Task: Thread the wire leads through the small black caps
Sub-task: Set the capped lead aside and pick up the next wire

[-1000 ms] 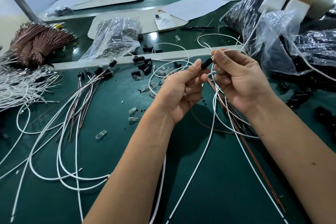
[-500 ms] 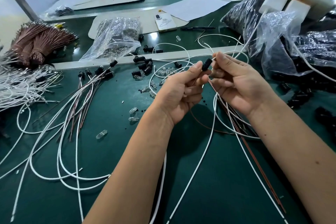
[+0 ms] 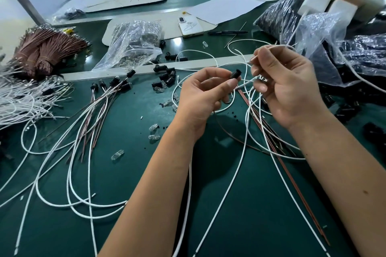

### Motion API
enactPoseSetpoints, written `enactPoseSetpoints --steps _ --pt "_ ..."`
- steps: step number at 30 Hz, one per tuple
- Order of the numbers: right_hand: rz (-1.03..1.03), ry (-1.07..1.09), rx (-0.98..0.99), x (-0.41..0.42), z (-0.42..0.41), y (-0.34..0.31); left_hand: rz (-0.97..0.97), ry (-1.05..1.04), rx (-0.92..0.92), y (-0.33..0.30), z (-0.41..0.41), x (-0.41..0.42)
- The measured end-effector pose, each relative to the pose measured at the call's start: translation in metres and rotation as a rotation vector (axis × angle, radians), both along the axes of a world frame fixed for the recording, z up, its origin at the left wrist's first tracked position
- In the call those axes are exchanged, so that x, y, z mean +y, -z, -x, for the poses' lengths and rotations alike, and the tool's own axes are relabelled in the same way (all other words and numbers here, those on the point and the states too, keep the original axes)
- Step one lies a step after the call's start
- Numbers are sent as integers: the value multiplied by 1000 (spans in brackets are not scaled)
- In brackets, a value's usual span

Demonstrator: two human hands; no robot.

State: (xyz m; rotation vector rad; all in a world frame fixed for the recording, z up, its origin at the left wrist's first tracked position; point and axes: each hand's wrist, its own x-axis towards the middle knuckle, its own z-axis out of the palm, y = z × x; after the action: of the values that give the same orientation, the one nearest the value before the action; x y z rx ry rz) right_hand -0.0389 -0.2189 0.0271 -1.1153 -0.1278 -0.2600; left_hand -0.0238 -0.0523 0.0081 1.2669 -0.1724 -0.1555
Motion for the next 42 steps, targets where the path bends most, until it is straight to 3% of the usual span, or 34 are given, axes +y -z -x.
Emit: enactPoseSetpoints --steps 12,20,28,42 --pt "154 85 -111 11 7 -2 50 -42 -315 2 -4 5" --pt "229 89 -255 16 9 -2 125 12 -282 4 -5 4" --pt "456 152 -412 16 7 -1 135 19 -268 5 -4 2" --pt "483 250 -408 16 7 0 148 9 -250 1 -2 3"
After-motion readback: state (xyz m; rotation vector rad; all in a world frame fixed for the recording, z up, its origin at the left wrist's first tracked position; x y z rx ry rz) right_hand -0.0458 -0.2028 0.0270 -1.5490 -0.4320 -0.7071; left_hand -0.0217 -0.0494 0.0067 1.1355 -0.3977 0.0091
